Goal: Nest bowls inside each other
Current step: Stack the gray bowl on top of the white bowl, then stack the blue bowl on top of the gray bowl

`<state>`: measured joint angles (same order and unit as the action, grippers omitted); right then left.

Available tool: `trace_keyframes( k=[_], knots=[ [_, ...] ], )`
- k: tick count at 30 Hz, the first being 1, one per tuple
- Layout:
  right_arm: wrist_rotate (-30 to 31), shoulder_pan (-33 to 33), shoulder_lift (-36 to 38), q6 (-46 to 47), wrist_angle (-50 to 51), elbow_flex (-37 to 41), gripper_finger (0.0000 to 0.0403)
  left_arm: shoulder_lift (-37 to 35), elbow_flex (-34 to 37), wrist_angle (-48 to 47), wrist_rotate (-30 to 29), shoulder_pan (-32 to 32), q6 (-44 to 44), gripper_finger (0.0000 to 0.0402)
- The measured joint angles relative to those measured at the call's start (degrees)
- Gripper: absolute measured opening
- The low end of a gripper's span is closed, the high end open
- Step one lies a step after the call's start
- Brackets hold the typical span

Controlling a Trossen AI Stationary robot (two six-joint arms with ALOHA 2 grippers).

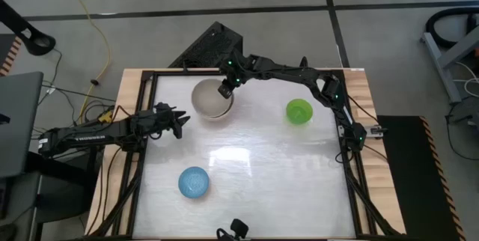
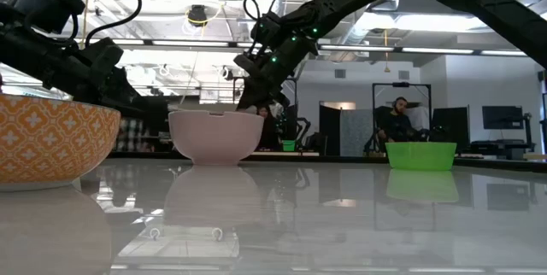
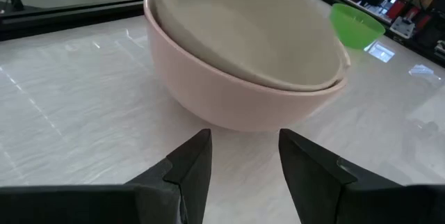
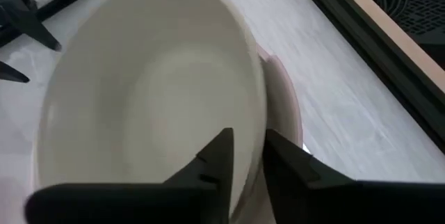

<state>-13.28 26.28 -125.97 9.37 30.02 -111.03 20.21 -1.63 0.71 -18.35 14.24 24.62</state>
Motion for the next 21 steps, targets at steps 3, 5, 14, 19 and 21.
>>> trace_keyframes(
  k=[3, 5, 14, 19, 21],
  knots=[
    [0.0, 0.0, 0.0, -0.86, 0.07, 0.0, 0.0126, 0.0, -0.02, 0.0, 0.0, 0.0, 0.0, 0.0158],
    [0.0, 0.0, 0.0, -0.87, -0.03, 0.02, 0.0142, 0.0, -0.02, 0.0, 0.0, 0.0, -0.02, 0.0158],
    [0.08, 0.46, 0.07, -0.84, 2.97, -2.25, 0.019, 0.0, -0.01, 0.0, 0.0, 0.0, -0.01, 0.0158],
    [4.1, -0.01, 0.13, -2.01, 6.6, -5.65, 0.0186, 0.0, -0.01, 0.0, 0.0, 0.0, -0.01, 0.0158],
    [6.25, -0.39, 0.13, -3.24, 8.54, -7.13, 0.0181, 0.02, 0.0, 0.0, 0.0, 0.0, 0.0, 0.0158]
  ],
)
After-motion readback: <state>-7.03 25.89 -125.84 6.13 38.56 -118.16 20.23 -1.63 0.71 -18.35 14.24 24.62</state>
